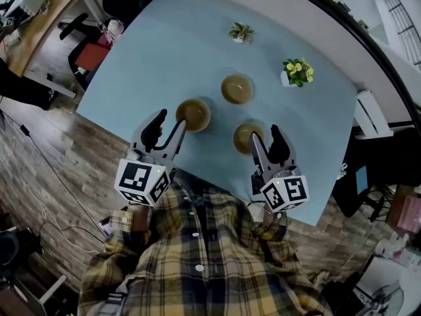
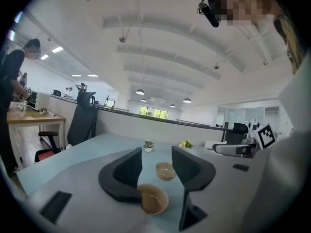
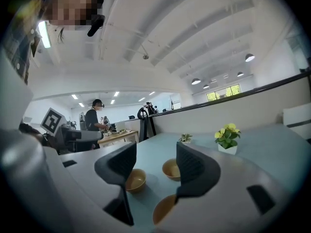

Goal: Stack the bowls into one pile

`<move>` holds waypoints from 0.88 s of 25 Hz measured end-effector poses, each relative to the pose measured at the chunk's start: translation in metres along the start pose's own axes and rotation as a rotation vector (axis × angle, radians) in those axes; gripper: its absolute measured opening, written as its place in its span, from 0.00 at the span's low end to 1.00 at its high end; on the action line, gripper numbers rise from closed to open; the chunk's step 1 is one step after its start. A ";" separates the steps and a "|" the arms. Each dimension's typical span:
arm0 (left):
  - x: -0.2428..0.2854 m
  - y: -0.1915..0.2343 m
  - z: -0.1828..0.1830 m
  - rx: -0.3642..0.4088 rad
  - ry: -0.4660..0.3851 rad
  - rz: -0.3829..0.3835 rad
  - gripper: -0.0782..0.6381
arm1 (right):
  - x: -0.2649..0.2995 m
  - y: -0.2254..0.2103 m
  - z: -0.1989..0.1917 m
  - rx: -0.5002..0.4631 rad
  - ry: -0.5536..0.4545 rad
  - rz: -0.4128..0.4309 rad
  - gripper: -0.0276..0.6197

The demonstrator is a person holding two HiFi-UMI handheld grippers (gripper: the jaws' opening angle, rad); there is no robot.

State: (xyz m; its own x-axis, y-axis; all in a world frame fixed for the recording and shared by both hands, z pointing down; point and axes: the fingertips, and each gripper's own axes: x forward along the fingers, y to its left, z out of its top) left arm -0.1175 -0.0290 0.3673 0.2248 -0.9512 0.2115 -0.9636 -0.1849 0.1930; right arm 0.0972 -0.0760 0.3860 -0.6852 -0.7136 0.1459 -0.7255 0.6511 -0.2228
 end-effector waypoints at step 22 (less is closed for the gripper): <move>0.098 0.017 0.018 0.035 0.089 -0.249 0.36 | 0.025 -0.033 0.003 0.056 0.014 -0.230 0.41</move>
State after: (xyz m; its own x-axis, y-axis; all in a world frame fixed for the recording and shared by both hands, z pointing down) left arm -0.1148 -0.1298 0.3742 0.4659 -0.8500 0.2457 -0.8811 -0.4204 0.2164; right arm 0.1046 -0.1161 0.3947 -0.5033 -0.8376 0.2126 -0.8584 0.4561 -0.2348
